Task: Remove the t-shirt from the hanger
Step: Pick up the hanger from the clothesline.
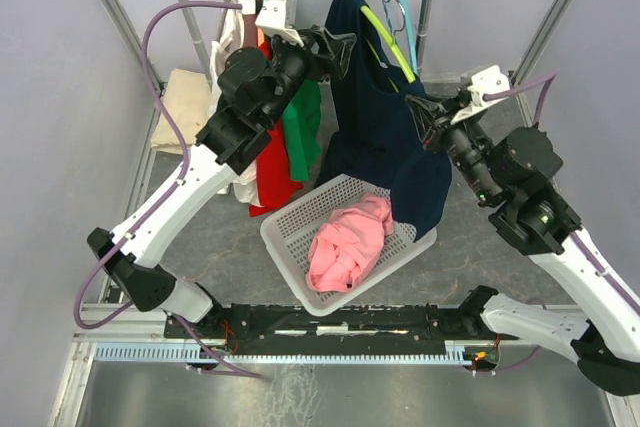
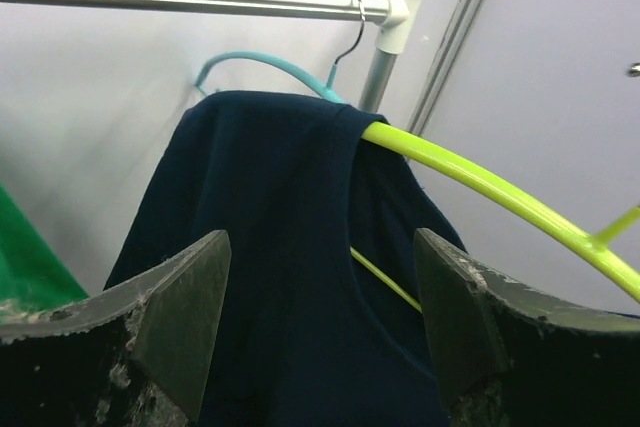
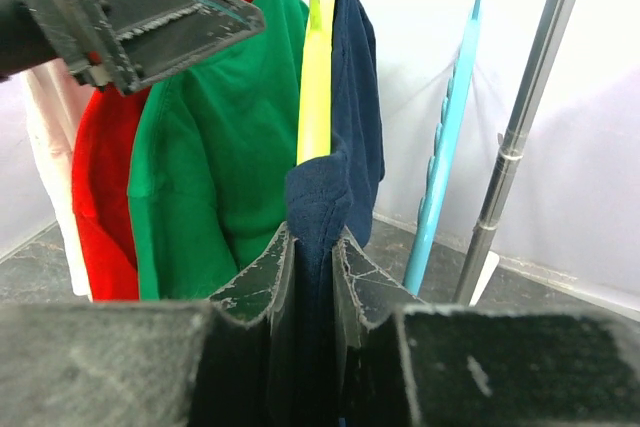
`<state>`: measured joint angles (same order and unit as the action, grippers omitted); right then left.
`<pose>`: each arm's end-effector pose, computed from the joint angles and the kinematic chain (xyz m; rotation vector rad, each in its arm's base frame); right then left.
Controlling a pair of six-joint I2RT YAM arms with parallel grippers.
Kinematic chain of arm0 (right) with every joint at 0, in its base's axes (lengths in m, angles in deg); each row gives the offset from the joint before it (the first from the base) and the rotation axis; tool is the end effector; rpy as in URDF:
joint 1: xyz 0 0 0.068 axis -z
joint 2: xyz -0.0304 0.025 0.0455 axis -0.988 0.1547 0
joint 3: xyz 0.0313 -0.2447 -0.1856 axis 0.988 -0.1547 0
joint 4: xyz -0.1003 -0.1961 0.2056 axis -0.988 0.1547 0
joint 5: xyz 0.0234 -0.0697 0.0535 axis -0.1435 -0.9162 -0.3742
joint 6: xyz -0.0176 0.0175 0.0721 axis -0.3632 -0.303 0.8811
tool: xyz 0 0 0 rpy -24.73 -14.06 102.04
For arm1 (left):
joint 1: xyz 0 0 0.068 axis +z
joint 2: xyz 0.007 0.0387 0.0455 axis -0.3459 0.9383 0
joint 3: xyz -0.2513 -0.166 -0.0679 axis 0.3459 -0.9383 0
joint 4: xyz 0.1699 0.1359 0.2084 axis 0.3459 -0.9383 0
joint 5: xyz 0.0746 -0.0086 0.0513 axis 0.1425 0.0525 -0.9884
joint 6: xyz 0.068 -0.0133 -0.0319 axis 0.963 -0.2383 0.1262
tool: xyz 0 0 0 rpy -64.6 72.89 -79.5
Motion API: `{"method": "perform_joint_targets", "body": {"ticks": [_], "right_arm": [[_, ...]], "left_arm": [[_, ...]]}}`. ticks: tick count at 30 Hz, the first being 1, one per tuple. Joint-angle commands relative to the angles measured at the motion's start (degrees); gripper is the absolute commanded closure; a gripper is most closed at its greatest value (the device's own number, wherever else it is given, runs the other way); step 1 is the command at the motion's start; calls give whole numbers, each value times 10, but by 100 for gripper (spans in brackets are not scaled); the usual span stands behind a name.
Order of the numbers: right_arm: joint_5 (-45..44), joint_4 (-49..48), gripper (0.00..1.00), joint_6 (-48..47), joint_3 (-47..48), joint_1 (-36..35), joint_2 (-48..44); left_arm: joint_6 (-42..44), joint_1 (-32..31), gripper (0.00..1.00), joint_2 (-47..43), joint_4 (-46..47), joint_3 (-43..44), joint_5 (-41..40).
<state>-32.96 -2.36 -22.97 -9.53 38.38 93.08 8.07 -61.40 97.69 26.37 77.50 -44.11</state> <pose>0.1783 0.1421 0.5471 -0.3138 1.3498 0.4248 0.3015 -0.2485 0.5729 0.1810 1.3334 -0.6758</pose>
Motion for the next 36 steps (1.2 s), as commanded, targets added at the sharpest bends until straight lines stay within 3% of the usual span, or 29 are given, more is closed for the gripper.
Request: {"method": "perform_joint_targets", "body": {"ticks": [1,11,19,28,34,36], "right_arm": [[31,-86,98,-7,-5,1,-42],[55,-76,98,12,-13,1,-63],[61,-72,98,20,-19,1,-70],[64,-71,98,22,-22,1,-78],[59,-67,98,22,-19,1,-71],[57,-68,98,21,-20,1,-67]], "left_arm": [[35,2,21,16,44,36,46],[30,3,23,33,63,37,61],[30,2,31,50,77,52,50],[30,2,59,60,82,61,40],[32,3,94,63,88,66,52],[37,2,97,64,90,70,73]]}}
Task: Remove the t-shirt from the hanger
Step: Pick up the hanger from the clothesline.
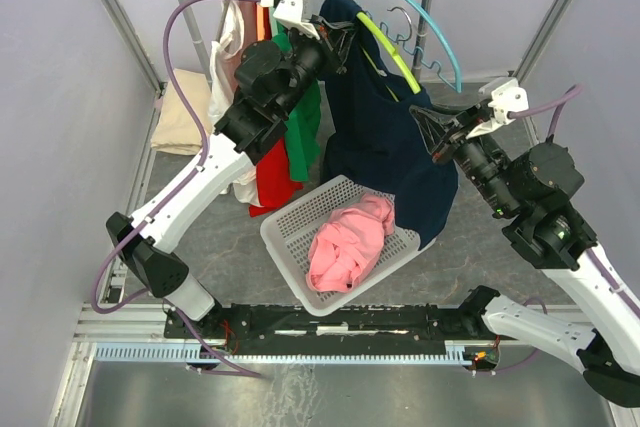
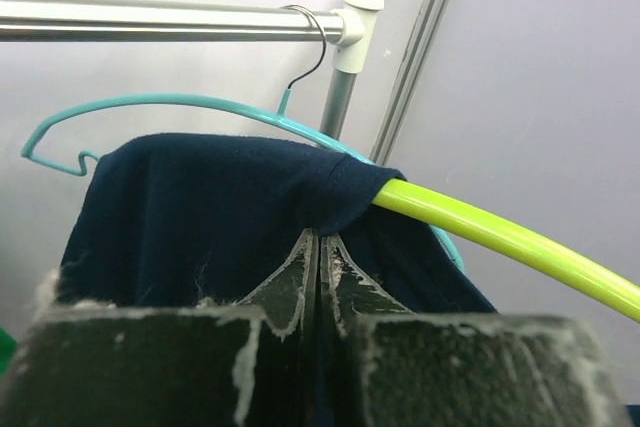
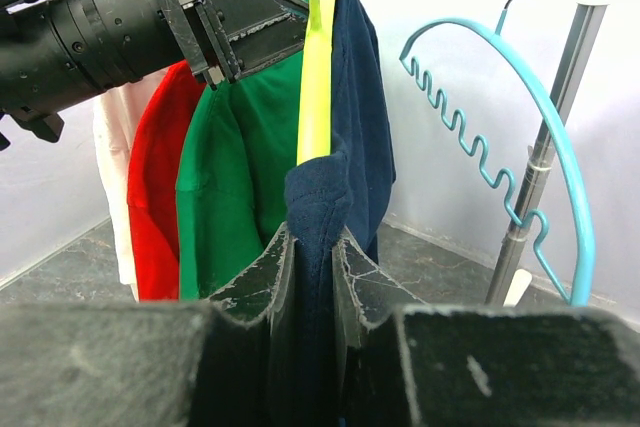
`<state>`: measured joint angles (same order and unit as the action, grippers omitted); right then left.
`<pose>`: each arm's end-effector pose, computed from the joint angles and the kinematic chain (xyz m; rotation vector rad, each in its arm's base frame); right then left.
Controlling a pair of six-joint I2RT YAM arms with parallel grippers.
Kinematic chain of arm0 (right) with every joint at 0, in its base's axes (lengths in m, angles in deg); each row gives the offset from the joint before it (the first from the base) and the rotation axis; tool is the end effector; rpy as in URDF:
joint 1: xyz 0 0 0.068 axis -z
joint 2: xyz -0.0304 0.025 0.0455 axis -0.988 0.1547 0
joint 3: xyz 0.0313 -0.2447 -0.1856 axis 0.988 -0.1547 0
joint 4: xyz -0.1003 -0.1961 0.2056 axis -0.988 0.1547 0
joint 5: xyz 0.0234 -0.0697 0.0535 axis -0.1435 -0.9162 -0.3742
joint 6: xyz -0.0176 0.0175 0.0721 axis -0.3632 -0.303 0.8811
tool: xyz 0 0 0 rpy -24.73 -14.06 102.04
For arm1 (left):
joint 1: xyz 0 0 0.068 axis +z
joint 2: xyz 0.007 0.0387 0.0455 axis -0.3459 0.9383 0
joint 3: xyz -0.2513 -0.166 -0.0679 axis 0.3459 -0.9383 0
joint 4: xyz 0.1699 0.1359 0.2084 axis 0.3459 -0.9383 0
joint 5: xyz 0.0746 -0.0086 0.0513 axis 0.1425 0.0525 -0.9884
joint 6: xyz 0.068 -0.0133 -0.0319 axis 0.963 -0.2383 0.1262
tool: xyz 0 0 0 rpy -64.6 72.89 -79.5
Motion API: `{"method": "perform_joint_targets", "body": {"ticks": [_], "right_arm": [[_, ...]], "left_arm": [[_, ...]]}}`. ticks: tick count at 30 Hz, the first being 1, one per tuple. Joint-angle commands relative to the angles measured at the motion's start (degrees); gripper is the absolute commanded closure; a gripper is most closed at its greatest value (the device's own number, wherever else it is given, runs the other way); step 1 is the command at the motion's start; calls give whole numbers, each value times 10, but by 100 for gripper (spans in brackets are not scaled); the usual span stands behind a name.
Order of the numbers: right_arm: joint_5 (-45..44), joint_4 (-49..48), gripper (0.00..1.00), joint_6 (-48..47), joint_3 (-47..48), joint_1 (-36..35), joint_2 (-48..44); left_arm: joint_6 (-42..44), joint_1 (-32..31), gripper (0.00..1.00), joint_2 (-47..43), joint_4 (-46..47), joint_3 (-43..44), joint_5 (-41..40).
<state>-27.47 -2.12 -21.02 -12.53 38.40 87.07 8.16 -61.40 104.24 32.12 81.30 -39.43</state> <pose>0.1494 0.1235 0.5471 -0.3506 1.2935 0.5312 0.3272 -0.2778 0.5684 0.2383 1.2727 -0.7418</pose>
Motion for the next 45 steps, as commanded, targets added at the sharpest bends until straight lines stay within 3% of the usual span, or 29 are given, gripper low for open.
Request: {"method": "perform_joint_targets", "body": {"ticks": [1,17,28,30,34,37,45], "right_arm": [[0,-71,98,1,9,0,-5],[-57,-121,98,3,-10,0,38],[-65,-124,98,0,-11,0,39],[-67,-123,98,-1,-12,0,36],[-70,-122,98,-4,-14,1,33],[-70,-119,98,-6,-10,1,37],[-42,-104,98,-7,-10,0,42]], "left_arm": [[41,2,97,-2,33,34,42],[26,0,97,-48,8,19,328],[14,-1,97,-70,22,-18,356],[18,-1,87,-70,11,-17,336],[39,0,56,-82,0,-32,275],[45,0,42,-98,15,-49,258],[58,0,34,-131,116,-101,225]]}}
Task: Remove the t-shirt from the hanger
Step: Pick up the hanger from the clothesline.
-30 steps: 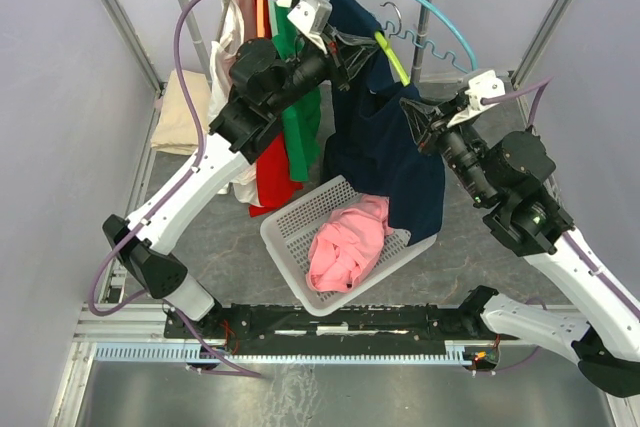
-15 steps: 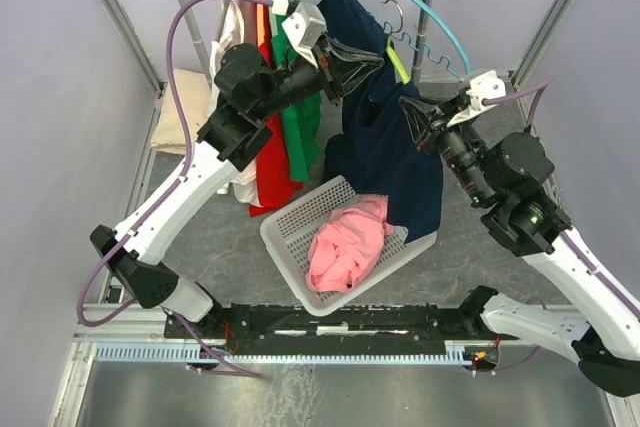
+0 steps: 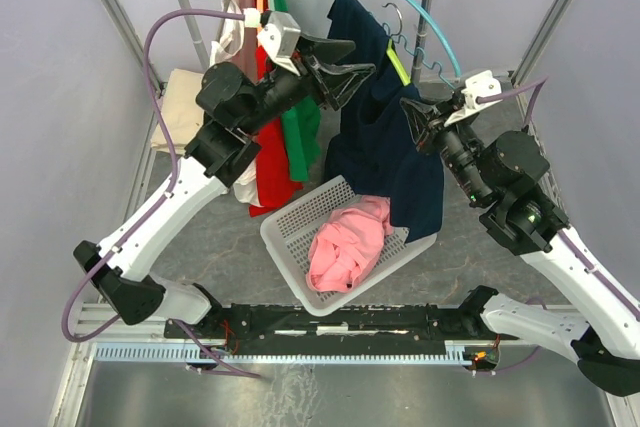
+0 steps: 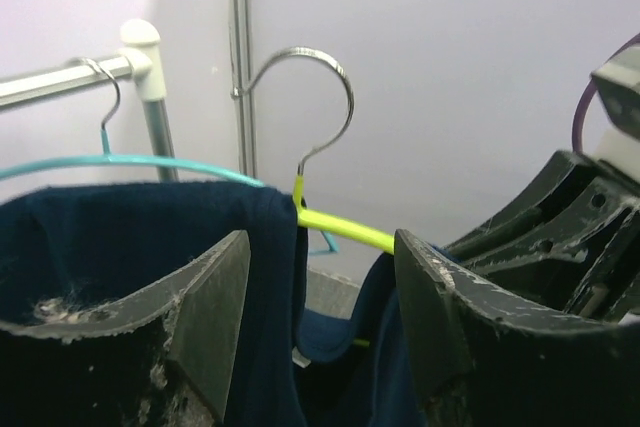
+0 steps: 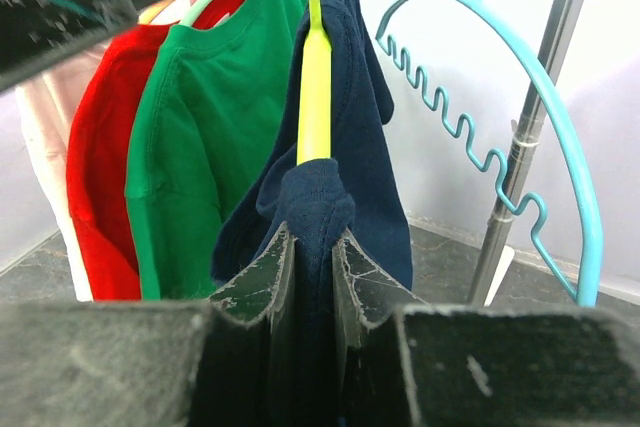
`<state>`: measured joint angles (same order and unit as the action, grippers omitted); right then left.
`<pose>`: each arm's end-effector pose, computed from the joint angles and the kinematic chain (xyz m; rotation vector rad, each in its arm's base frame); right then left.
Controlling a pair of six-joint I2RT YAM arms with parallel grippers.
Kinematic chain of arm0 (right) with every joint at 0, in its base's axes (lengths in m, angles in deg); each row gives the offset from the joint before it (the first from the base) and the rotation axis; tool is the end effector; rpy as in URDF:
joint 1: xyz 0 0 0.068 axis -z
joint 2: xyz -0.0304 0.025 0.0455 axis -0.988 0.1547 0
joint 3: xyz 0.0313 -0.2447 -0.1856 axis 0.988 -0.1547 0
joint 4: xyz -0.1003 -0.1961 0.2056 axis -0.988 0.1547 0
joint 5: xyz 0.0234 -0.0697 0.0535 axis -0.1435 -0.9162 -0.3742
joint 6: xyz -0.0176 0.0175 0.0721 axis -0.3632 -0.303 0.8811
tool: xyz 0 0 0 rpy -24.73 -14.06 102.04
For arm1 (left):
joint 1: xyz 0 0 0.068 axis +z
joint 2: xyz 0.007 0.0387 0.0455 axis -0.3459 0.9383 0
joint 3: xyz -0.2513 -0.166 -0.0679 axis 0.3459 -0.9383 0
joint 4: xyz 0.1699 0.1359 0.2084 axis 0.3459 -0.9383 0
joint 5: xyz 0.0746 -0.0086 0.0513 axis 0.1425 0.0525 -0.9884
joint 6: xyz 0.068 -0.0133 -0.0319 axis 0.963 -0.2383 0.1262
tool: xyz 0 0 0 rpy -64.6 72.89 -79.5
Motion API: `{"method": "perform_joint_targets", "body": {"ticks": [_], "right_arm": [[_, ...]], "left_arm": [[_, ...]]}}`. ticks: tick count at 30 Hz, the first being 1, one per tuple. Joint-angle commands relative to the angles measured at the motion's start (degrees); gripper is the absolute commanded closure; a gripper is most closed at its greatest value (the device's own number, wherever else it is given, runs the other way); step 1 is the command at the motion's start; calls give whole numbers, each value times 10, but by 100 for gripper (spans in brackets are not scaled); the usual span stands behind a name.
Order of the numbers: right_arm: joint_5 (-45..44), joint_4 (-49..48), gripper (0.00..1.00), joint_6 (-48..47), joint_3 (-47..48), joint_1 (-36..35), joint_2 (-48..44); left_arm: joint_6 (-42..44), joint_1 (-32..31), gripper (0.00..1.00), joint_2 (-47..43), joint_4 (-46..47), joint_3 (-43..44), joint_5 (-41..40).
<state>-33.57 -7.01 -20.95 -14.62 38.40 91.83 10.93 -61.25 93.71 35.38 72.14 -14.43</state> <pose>0.1819 0.1444 0.5283 -0.2754 1.3463 0.4509 0.2608 -0.2554 0.5802 0.6312 1.0879 -0.9671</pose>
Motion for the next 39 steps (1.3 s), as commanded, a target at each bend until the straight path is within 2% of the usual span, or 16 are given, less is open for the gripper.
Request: {"method": "perform_joint_targets", "body": {"ticks": [1,11,23,27,33,39], "right_arm": [[25,-53,98,-8,12,0,-5],[53,-38,98,-4,22,1,5],[79,-39,98,-2,22,0,5],[80,-42,98,2,22,1,3],[77,-44,98,7,25,0,3],[80,-44,98,9,29,1,4]], "left_arm": [[34,-2,33,-24,88,-7,-24],[55,-3,30,35,91,43,-18],[99,-9,31,63,61,63,-31],[107,-12,39,65,50,62,-44],[118,-14,59,66,33,65,-63],[123,-16,68,73,21,70,-68]]}}
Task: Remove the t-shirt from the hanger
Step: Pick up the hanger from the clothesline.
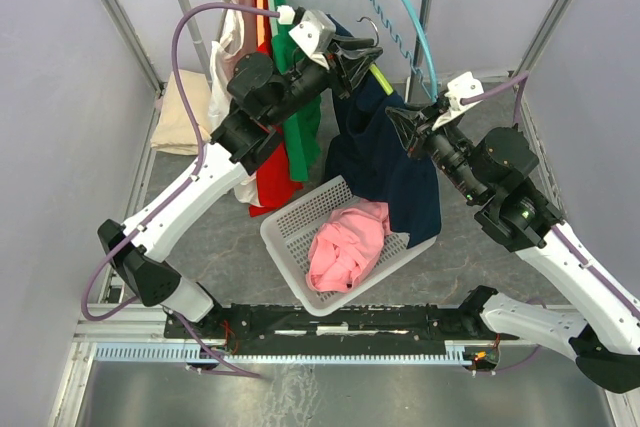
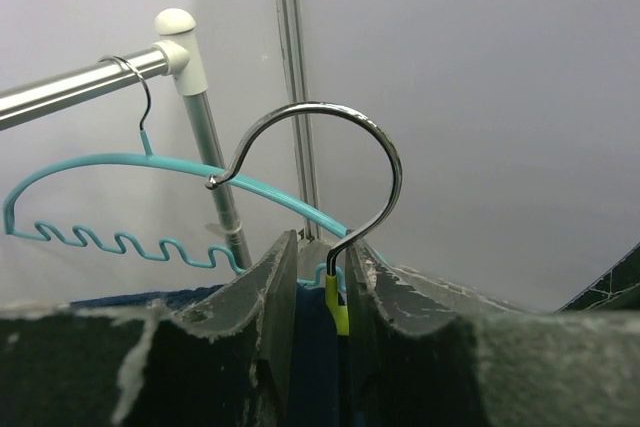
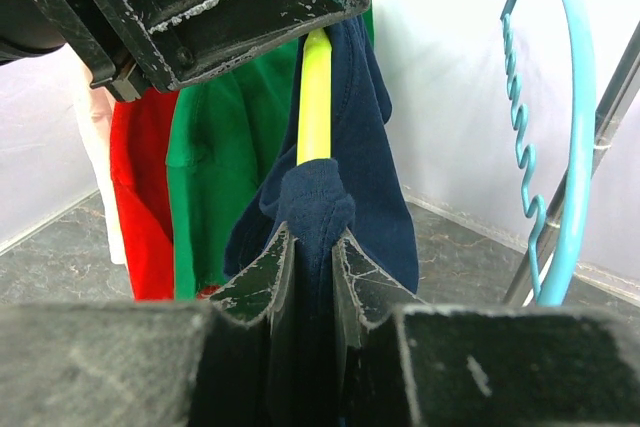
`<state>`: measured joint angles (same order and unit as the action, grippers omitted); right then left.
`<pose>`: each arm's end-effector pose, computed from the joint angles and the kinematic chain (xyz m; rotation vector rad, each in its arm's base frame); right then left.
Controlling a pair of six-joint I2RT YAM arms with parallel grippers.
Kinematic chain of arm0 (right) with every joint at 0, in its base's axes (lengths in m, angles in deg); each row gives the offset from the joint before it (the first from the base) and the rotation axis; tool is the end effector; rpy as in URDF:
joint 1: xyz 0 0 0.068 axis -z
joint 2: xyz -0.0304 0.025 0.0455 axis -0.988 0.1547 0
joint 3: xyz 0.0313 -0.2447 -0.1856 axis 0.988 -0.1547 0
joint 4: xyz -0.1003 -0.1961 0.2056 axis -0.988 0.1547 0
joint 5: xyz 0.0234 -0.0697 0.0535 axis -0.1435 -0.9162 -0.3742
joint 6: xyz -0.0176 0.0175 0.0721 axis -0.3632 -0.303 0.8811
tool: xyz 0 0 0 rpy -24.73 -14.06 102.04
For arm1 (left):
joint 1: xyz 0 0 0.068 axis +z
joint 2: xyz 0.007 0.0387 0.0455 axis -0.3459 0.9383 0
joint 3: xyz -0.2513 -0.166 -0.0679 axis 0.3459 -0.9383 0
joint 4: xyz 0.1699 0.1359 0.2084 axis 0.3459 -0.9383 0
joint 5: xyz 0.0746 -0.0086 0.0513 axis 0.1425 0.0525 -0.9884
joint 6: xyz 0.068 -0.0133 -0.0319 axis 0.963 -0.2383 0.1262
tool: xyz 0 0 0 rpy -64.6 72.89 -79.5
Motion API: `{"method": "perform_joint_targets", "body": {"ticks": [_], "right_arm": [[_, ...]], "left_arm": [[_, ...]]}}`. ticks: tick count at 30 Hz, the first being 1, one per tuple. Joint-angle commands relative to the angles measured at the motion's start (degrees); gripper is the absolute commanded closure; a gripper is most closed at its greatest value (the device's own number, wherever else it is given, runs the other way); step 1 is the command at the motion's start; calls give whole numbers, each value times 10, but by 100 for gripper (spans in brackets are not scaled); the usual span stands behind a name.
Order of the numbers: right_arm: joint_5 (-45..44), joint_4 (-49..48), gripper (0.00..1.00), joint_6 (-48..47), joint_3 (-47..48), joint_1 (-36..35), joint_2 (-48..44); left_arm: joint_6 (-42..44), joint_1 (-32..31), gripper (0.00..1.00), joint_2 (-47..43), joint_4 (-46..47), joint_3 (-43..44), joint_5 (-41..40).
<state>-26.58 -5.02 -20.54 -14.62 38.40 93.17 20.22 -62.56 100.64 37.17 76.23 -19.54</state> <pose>0.1855 0.1582 0.5188 -0.3944 1.3769 0.5248 0.2913 -0.2870 0.5687 0.6510 1.0627 -0.7960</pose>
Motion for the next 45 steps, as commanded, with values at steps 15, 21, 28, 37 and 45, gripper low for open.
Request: {"method": "perform_joint_targets", "body": {"ticks": [15,21,28,37,45], "right_arm": [[-4,-38,62,7,47,0,-10],[-15,8,39,-3,70,1,-14],[-38,54,32,-19,76,1,-34],[-87,109,28,-45,70,1,-70],[-102,142,31,-50,70,1,-88]], "left_arm": [[2,-11,97,15,-18,58,-145],[-2,-11,97,45,-77,131,-211],[4,-10,97,82,-128,223,-235],[4,-9,97,90,-153,268,-234],[-1,-7,97,94,-177,311,-249]]}}
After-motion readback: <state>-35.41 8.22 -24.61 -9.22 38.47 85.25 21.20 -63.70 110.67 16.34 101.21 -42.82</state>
